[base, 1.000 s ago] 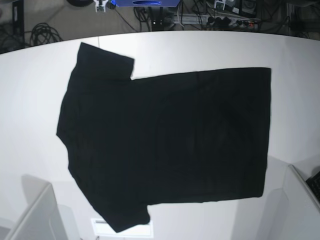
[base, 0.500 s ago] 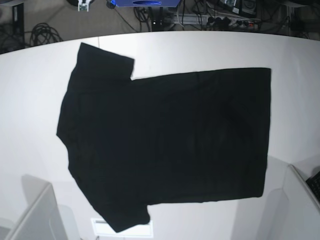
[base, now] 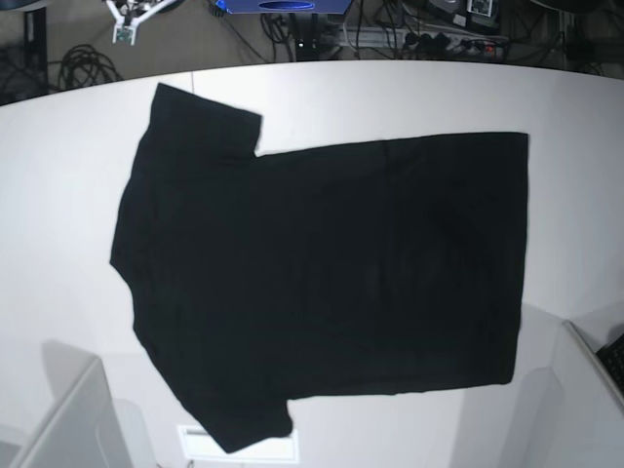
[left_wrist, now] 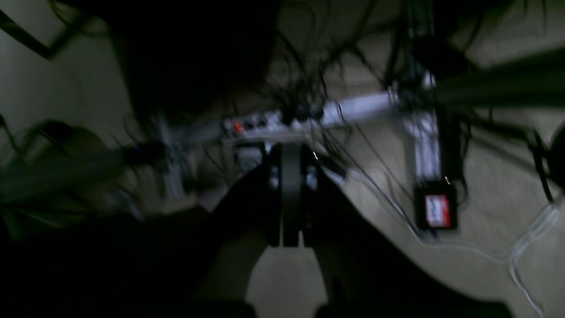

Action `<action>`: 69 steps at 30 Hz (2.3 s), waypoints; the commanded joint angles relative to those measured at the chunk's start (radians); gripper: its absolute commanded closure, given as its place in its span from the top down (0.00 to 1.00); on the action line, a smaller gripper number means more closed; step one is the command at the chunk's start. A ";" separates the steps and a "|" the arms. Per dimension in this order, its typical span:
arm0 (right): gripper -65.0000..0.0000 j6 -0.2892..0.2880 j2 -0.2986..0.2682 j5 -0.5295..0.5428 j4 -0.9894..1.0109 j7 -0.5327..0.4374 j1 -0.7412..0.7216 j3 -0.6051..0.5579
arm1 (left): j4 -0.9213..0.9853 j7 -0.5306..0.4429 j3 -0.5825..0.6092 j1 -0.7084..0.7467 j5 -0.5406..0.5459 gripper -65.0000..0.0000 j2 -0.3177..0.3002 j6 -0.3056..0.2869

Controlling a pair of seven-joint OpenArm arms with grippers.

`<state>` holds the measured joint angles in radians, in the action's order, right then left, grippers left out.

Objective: Fold the T-shirt properly
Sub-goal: 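Move both grippers down to the black T-shirt's edge nearest the arms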

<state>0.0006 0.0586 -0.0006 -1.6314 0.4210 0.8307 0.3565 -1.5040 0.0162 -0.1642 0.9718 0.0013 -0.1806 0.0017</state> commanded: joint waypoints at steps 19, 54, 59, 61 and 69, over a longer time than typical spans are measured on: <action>0.00 0.005 0.033 0.003 -0.338 0.045 -0.130 0.025 | -0.384 -0.012 -0.030 0.054 0.001 0.00 -0.006 0.004; 0.56 0.006 -0.067 0.500 -0.174 0.046 -0.256 -0.026 | -0.281 -0.011 -0.217 -0.133 0.592 0.61 -0.145 0.002; 0.56 0.006 -0.065 0.500 -0.165 0.046 -0.245 -0.040 | -0.255 -0.011 -0.217 -0.133 0.595 0.65 -0.145 0.002; 0.56 0.006 -0.065 0.500 -0.163 0.046 -0.236 -0.072 | -0.252 -0.011 -0.216 -0.147 0.595 0.65 -0.144 0.002; 0.55 0.006 -0.067 0.498 -0.120 0.046 -0.236 -0.093 | -0.240 0.123 -0.226 -0.218 0.596 0.65 -0.138 -0.012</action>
<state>-0.0017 -0.0067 0.4965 -1.7596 0.4095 0.5808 0.2623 -1.7298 0.1680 -0.3820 0.7460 0.5941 -0.3069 -0.0006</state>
